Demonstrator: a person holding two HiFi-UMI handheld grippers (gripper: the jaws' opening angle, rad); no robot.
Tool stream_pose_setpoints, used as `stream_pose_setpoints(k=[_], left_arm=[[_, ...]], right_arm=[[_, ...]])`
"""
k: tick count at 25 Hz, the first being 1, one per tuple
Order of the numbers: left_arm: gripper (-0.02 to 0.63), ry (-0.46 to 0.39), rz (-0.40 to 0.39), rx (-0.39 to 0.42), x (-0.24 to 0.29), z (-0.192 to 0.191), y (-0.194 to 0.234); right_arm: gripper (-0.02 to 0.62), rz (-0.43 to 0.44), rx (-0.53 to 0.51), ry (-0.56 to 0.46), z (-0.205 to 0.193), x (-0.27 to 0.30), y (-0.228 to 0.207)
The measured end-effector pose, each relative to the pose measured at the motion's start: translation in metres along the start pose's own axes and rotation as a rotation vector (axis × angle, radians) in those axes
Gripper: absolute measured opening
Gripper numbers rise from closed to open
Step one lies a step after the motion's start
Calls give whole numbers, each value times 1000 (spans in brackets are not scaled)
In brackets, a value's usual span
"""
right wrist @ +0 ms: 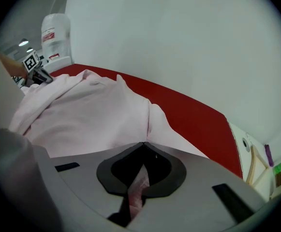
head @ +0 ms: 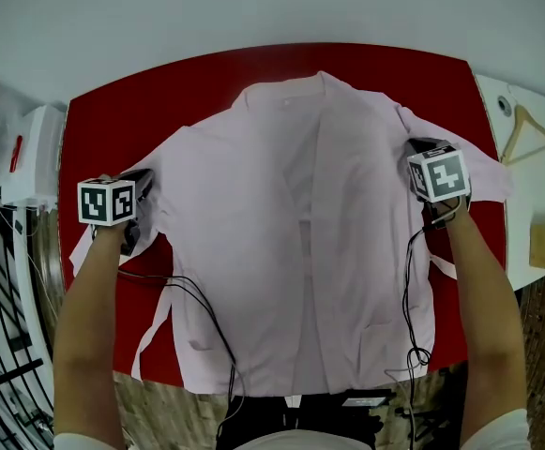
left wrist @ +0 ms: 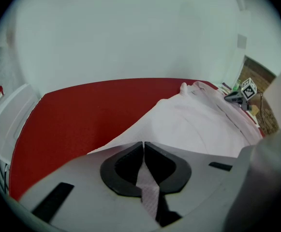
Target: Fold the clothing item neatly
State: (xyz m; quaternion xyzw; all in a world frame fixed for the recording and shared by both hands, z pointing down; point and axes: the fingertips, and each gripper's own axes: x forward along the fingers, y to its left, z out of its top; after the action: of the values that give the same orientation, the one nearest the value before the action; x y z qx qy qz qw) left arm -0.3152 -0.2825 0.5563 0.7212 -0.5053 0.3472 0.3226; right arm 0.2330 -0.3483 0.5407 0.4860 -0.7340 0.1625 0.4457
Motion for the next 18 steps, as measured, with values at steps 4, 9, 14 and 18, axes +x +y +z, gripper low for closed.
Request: stream_pose_setpoints(k=[4, 9, 14, 18], left_arm=[[18, -5, 3, -3, 0, -1, 1], [19, -79, 33, 27, -8, 17, -6], [19, -190, -3, 146, -5, 65, -41], [18, -164, -7, 190, 19, 83, -55]], right_arm=[[18, -34, 20, 7, -5, -3, -11], [18, -20, 39, -60, 7, -10, -6], [18, -40, 14, -129, 35, -9, -1], [18, -51, 5, -144, 54, 4, 3]])
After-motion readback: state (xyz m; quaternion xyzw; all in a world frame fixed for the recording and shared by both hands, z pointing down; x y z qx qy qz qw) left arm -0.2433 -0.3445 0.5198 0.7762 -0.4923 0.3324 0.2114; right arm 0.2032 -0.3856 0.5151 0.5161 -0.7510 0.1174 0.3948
